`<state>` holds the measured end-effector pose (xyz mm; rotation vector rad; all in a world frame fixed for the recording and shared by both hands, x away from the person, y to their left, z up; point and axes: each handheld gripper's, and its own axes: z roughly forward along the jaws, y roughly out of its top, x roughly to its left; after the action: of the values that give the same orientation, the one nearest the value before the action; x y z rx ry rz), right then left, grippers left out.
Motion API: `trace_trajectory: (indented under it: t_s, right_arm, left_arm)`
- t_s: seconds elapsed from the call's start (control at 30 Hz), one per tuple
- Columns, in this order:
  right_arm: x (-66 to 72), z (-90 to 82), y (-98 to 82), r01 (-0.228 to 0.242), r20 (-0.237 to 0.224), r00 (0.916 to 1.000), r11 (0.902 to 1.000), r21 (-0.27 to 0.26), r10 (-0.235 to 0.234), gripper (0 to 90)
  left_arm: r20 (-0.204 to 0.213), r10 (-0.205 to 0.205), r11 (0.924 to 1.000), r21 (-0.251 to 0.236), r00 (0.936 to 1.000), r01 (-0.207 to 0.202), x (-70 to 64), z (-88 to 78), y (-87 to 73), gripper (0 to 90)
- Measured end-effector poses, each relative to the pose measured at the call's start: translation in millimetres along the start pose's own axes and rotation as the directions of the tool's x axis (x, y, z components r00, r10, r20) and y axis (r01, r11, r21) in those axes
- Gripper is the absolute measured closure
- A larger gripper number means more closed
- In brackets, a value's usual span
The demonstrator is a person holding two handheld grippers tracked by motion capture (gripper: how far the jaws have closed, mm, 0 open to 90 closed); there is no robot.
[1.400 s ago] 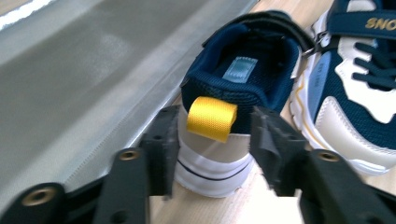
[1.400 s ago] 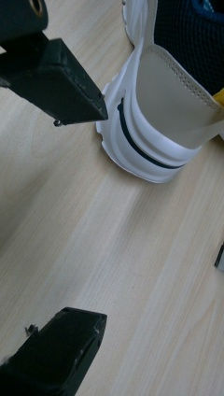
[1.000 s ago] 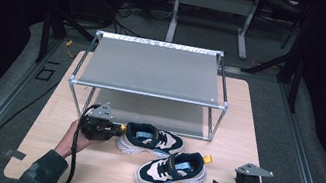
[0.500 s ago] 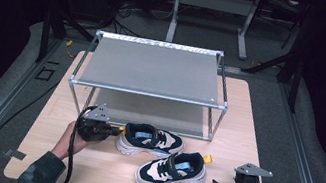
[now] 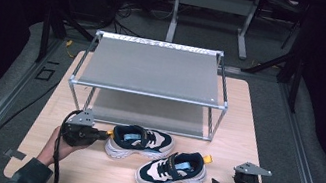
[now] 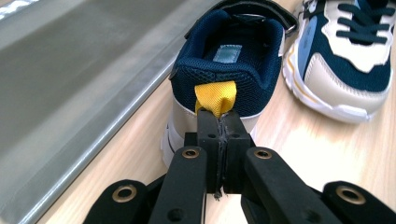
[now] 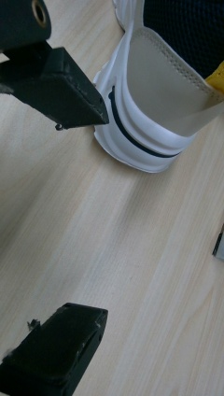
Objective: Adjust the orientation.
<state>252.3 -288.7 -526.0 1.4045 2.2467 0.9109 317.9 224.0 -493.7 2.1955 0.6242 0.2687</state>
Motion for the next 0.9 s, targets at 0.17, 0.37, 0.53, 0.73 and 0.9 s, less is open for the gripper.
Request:
trace_trajectory:
  t_s: [0.17, 0.37, 0.53, 0.73, 0.9]
  right_arm:
    - [1.6, 5.6, 3.6, 0.000, 0.003, 1.0000, 1.0000, 0.008, 0.000, 6.2]
    - [3.3, 2.3, 9.5, 0.028, -0.026, 0.9993, 0.9984, 0.049, -0.026, 6.2]
    - [3.3, 5.0, 8.8, 0.016, 0.001, 0.9999, 0.9999, 0.002, -0.016, 6.2]
    - [3.8, 5.1, 6.6, 0.007, 0.027, 0.9996, 0.9998, 0.019, -0.008, 6.3]
    - [3.2, 5.1, 6.0, 0.007, 0.020, 0.9998, 0.9998, 0.020, -0.008, 6.3]
  left_arm:
    - [-0.009, -0.012, 0.9999, -0.006, 0.9999, 0.012, -3.6, -12.3, -11.5, 89.1]
    - [-0.048, -0.039, 0.9992, -0.004, 0.9981, 0.039, -14.1, -30.8, -27.0, 88.9]
    - [-0.069, -0.053, 0.9986, 0.000, 0.9962, 0.054, -21.8, -41.0, -34.9, 88.1]
    - [-0.061, -0.077, 0.9970, -0.007, 0.9951, 0.077, -23.7, -44.4, -36.1, 66.0]
    - [-0.068, -0.090, 0.9958, -0.021, 0.9936, 0.089, -25.2, -44.7, -35.0, 30.9]
